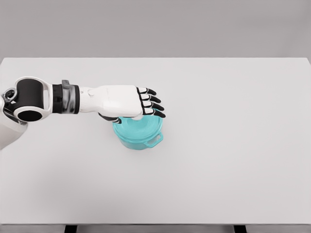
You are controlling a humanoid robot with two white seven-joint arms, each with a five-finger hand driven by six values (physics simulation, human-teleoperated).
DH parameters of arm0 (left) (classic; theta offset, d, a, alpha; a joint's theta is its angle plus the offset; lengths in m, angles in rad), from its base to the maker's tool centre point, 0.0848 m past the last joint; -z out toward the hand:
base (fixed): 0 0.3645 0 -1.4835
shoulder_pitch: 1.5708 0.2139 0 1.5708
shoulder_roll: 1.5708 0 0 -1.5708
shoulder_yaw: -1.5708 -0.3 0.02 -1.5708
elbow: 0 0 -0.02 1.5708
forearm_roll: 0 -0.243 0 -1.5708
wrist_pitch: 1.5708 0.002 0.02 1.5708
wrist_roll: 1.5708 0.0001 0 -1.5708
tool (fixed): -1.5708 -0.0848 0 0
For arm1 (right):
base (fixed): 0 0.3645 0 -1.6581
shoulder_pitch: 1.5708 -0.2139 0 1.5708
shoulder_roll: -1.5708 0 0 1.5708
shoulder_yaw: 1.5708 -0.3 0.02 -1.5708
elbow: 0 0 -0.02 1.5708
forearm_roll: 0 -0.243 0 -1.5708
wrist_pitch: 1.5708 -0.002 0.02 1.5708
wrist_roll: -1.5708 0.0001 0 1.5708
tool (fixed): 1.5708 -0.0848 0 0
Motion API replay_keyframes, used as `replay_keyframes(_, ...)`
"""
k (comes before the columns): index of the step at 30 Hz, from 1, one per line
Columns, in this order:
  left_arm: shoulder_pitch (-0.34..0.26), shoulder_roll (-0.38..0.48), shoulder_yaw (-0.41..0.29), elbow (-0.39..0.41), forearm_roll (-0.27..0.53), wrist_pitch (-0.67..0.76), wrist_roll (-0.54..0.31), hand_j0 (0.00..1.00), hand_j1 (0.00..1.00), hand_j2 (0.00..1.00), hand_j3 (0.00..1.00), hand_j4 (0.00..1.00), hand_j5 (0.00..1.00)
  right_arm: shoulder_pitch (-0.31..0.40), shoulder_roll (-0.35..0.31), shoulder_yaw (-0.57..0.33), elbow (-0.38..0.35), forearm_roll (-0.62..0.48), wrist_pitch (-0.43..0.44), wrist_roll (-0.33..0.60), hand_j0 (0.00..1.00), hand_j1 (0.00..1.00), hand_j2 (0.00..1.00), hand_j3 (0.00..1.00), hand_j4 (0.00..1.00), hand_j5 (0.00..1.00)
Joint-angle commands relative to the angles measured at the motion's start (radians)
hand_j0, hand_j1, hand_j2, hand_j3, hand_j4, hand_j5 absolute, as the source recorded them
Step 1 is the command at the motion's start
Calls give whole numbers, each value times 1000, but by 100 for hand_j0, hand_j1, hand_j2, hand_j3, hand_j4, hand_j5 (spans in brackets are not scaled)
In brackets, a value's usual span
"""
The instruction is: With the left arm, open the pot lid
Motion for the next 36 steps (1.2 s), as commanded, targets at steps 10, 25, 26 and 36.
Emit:
replay_keyframes(10, -2, -3, -5, 0, -6, 3, 1, 88, 88, 88, 88, 88, 88, 0, 0, 0, 0, -1, 0, 0, 100, 100, 100, 100, 100, 100)
replay_keyframes(25, 5, -2, -22, 6, -26, 3, 1, 85, 85, 85, 85, 85, 85, 0, 0, -1, 0, -1, 0, 0, 100, 100, 100, 100, 100, 100)
replay_keyframes(26, 5, -2, -22, 6, -26, 3, 1, 86, 86, 86, 86, 86, 86, 0, 0, -1, 0, -1, 0, 0, 100, 100, 100, 100, 100, 100)
replay_keyframes(36, 0, -2, -20, 38, -45, 3, 1, 86, 86, 86, 86, 86, 86, 0, 0, -1, -1, -1, 0, 0, 100, 100, 100, 100, 100, 100)
